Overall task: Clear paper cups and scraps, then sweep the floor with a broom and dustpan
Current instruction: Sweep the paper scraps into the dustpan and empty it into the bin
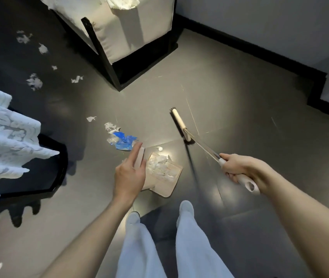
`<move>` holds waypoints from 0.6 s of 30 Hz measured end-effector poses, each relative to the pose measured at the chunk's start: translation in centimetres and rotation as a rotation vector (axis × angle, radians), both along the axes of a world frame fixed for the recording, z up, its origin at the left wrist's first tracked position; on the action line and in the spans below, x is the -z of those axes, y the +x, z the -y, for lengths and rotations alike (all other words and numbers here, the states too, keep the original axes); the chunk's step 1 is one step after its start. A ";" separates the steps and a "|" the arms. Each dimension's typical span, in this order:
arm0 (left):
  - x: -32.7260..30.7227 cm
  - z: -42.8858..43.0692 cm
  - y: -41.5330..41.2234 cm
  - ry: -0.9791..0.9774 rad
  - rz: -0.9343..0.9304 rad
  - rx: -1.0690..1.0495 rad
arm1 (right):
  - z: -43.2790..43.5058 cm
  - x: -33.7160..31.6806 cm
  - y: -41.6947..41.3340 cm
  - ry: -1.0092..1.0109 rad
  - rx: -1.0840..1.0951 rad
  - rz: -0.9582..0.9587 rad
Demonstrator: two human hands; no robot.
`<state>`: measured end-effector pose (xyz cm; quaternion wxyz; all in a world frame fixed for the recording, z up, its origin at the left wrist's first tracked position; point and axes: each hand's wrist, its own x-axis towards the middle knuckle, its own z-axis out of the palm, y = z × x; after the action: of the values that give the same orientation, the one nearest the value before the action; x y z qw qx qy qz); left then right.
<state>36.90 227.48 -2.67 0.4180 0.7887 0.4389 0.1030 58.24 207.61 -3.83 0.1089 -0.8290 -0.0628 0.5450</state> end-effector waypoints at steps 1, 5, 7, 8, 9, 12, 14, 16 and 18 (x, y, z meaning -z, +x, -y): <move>0.1 0.5 0.5 0.002 0.000 -0.009 | 0.0 0.4 -0.1 0.008 -0.011 -0.018; 0.4 1.3 1.1 0.032 -0.002 -0.025 | 0.8 0.2 -2.1 0.015 -0.167 -0.124; 0.5 1.3 0.8 0.046 0.002 -0.030 | 1.9 -0.5 -3.3 -0.006 -0.231 -0.174; 0.5 1.4 0.5 0.048 0.000 -0.029 | 2.5 -0.9 -3.8 -0.018 -0.249 -0.198; 0.5 1.4 0.3 0.044 -0.001 -0.031 | 3.3 -1.3 -4.4 -0.031 -0.258 -0.220; 0.5 1.8 -1.0 0.014 0.015 -0.083 | 5.7 -2.7 -5.4 -0.043 -0.240 -0.267; 0.5 2.3 -2.8 0.018 0.014 -0.104 | 6.7 -3.6 -5.9 -0.032 -0.222 -0.272; 0.4 3.2 -5.4 0.033 0.007 -0.120 | 7.2 -4.1 -6.6 -0.020 -0.217 -0.263; 0.2 4.3 -8.3 0.028 0.018 -0.145 | 7.4 -4.5 -7.9 -0.008 -0.200 -0.252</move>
<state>28.61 223.15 -2.91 0.4023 0.7597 0.4895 0.1464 50.33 200.25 0.63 0.0579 -0.7442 -0.1285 0.6530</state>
